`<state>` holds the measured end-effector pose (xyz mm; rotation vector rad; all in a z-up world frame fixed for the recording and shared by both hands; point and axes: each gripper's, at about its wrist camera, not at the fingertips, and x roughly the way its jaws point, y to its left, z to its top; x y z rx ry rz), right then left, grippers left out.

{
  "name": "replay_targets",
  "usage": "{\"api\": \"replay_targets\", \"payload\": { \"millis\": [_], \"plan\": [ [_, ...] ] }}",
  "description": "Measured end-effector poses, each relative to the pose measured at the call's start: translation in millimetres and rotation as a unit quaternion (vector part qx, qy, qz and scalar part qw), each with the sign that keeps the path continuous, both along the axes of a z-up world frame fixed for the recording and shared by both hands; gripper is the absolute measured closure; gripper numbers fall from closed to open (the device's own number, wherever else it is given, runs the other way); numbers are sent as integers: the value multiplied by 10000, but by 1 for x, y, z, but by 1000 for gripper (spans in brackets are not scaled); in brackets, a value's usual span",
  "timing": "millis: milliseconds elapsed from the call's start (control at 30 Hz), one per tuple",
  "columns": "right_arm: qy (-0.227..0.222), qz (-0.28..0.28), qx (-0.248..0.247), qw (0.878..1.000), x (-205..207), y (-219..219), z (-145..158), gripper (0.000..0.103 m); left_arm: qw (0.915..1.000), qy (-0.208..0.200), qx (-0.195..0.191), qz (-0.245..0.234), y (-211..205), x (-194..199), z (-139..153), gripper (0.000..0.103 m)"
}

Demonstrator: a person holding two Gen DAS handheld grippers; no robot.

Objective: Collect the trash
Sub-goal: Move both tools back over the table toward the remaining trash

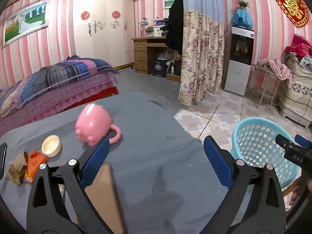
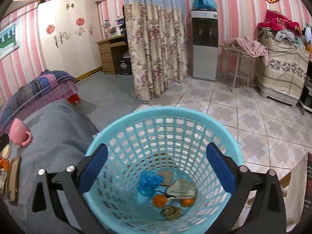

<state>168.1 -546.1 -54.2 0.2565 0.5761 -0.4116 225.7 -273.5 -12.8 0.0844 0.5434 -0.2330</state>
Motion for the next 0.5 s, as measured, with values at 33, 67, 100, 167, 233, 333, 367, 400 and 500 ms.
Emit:
{"api": "replay_targets", "payload": {
  "millis": [33,67,100,167,233,333,367,400,500],
  "plan": [
    [-29,35,27,10000,-1,4,1,4,10000,7,-25,19,5,-2,0,9],
    [-55,84,38,9999,-1,10,3,4,10000,-7,-25,61,11,-5,0,9],
    [-69,138,32,9999,-1,15,4,4,9999,-41,9,101,18,-10,-1,9],
    [-64,229,13,9997,-1,26,6,4,9999,-75,75,132,28,-17,-1,9],
    [-45,408,-17,9992,-1,42,7,4,9998,-93,108,166,39,-25,-3,9],
    [123,612,-195,9979,2,67,6,4,9996,-22,178,224,55,-35,-6,9],
    [169,678,-269,9972,3,77,5,4,9995,11,192,237,61,-37,-7,9],
    [178,728,-292,9968,3,82,5,4,9995,31,196,258,66,-40,-8,9],
    [51,997,-324,9945,3,108,5,4,9993,41,184,318,83,-49,-9,9]
  ]
}}
